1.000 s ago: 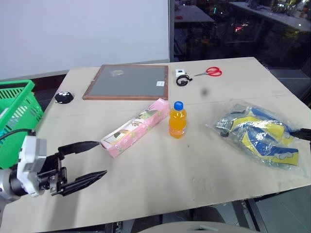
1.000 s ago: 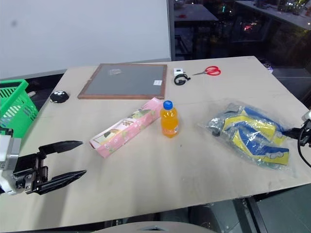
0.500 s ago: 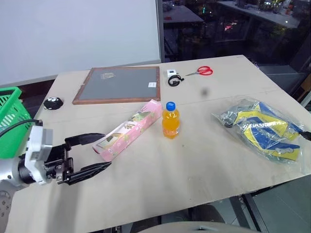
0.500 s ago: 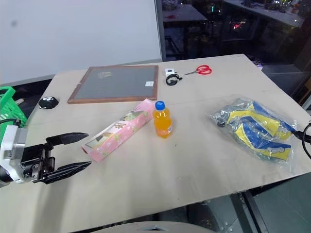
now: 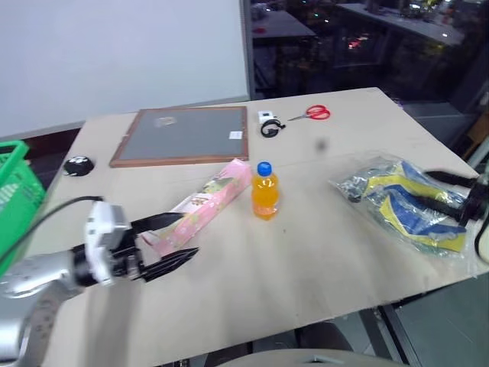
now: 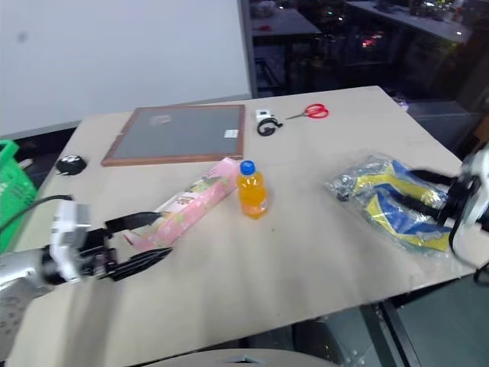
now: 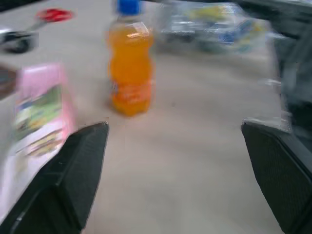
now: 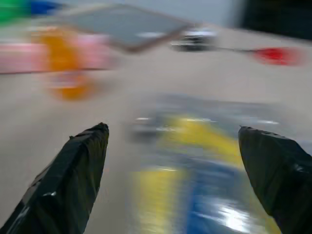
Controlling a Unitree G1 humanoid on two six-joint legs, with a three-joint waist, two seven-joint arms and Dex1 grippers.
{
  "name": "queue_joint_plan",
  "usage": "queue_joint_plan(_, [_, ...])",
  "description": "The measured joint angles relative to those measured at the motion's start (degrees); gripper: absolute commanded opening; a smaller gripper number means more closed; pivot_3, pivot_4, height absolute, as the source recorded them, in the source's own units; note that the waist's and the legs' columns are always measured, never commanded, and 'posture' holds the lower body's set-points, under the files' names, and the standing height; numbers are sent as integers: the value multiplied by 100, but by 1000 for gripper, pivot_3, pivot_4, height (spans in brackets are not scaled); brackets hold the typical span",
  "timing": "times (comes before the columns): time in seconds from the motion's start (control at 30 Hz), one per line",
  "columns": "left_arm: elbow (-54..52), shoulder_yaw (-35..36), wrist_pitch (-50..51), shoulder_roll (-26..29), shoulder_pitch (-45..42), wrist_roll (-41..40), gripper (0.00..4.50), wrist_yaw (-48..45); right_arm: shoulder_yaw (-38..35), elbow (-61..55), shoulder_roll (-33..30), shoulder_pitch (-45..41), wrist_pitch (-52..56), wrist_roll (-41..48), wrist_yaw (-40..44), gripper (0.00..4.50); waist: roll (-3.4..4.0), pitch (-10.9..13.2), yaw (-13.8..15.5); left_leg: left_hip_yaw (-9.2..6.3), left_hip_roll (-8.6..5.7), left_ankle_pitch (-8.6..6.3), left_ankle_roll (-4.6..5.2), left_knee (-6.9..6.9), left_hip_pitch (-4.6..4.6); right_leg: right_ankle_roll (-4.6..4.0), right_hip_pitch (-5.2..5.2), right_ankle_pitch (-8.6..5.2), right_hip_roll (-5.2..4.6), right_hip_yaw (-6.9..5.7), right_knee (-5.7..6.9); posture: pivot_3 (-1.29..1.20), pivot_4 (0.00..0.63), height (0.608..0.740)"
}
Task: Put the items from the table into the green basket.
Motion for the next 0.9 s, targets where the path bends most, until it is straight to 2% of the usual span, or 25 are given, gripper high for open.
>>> queue_joint_plan(0.07, [-51, -521, 16, -263, -203, 438, 4500, 566, 1, -583, 156, 420, 23, 92, 5, 4471, 0, 1, 54, 5, -8, 0, 0, 5, -2, 2, 0, 0, -7, 6, 0, -2, 0, 740])
queue_joint_plan(0.23, [-52, -1432, 75, -866, -820, 1058, 4500, 1497, -202, -1439, 208, 756, 182, 351, -152, 4471, -18, -1, 44, 11, -16, 0, 0, 15, 12, 4, 20, 1, -9, 17, -3, -26, 8, 740])
queue_joint_plan(0.37, [509, -2099, -155, -1390, -1453, 1576, 4500, 1936, -256, -1686, 311, 935, 219, 401, -272, 4471, -25, -3, 28, 7, -19, 0, 0, 14, 11, 4, 21, 1, -7, 17, -3, -52, 14, 740])
queue_joint_plan(0.67, [2407, -2663, -1241, -2443, -2527, 2427, 4500, 2607, -407, -2013, 449, 1229, 227, 486, -494, 4471, -24, -5, -15, 5, -21, -1, 2, 11, 5, 6, 21, 1, -5, 18, -13, -120, 0, 740])
queue_joint_plan(0.77, [2714, -2656, -1625, -2519, -2612, 2553, 4500, 2657, -411, -2140, 510, 1306, 224, 498, -573, 4471, -23, -6, -79, 5, -21, -1, 2, 11, 5, 6, 21, 2, -5, 18, -13, -132, 0, 740])
queue_joint_plan(0.9, [2802, -2656, -1712, -2586, -2647, 2356, 4500, 2266, -421, -2146, 516, 1359, 213, 497, -654, 4471, -23, -6, -169, 5, -21, -1, 2, 11, -1, 8, 21, 2, -6, 18, -20, -136, 0, 740])
